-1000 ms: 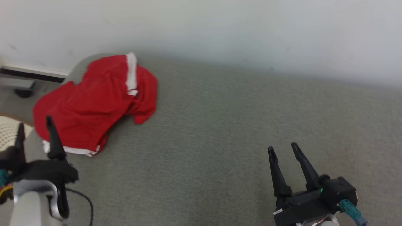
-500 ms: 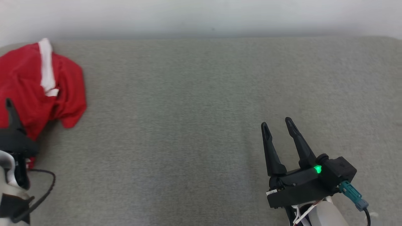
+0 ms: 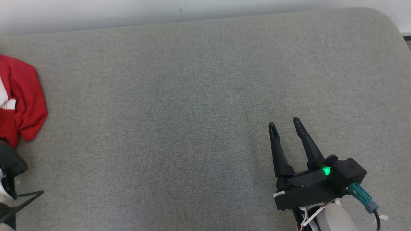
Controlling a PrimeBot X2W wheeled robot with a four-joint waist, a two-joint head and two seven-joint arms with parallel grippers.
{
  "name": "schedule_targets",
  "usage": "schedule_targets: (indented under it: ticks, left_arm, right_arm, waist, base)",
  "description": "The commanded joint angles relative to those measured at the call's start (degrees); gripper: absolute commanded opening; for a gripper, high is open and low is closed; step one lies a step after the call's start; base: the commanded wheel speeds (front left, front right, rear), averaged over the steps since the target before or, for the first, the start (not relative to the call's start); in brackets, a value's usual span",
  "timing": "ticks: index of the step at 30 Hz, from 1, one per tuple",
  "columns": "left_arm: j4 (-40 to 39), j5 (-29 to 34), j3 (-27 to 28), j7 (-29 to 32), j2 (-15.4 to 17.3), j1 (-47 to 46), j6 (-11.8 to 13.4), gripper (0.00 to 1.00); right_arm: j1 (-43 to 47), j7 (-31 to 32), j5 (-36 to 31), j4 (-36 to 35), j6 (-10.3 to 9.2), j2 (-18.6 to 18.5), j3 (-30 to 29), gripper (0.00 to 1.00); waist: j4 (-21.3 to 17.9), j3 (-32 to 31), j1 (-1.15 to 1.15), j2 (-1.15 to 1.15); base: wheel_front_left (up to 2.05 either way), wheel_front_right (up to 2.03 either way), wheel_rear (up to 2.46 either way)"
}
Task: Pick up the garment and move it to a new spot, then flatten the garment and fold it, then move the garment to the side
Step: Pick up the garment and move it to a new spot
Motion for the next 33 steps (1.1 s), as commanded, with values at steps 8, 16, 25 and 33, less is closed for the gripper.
schedule_targets:
  ticks: [8, 16, 25, 33]
  left_arm:
    - [3.1, -1.0, -0.5, 3.3, -0.6, -0.3, 1.2, 0.00]
    - [0.6, -2.2, -0.1, -4.2, -0.5, -0.4, -1.3, 0.00]
    - [-6.9, -1.4, -2.9, -15.8, -4.5, -3.1, -4.5, 0.00]
    - [-22.1, -0.8, -7.2, -17.3, -11.4, -4.3, -6.5, 0.00]
  right_arm:
    - [1.4, -0.1, -1.0, 0.6, -0.10, 0.0, 0.4, 1.00]
    - [2.6, -0.1, -1.4, 1.1, -0.10, 0.0, 0.2, 1.00]
    - [4.6, -0.1, -1.5, 1.5, -0.10, 0.0, 0.1, 1.00]
    - [5.3, -0.1, -0.9, 1.3, -0.10, 0.0, -0.5, 1.00]
  waist:
    - [1.1, -2.3, 0.00, -0.01]
    - [2.5, -4.4, 0.00, -0.01]
    - [3.9, -7.3, 0.00, -0.01]
    - [2.8, -8.0, 0.00, -0.01]
  base:
    - [0.00, 0.00, 0.00]
    - [0.00, 0.00, 0.00]
    - [0.00, 0.00, 0.00]
    - [0.00, 0.00, 0.00]
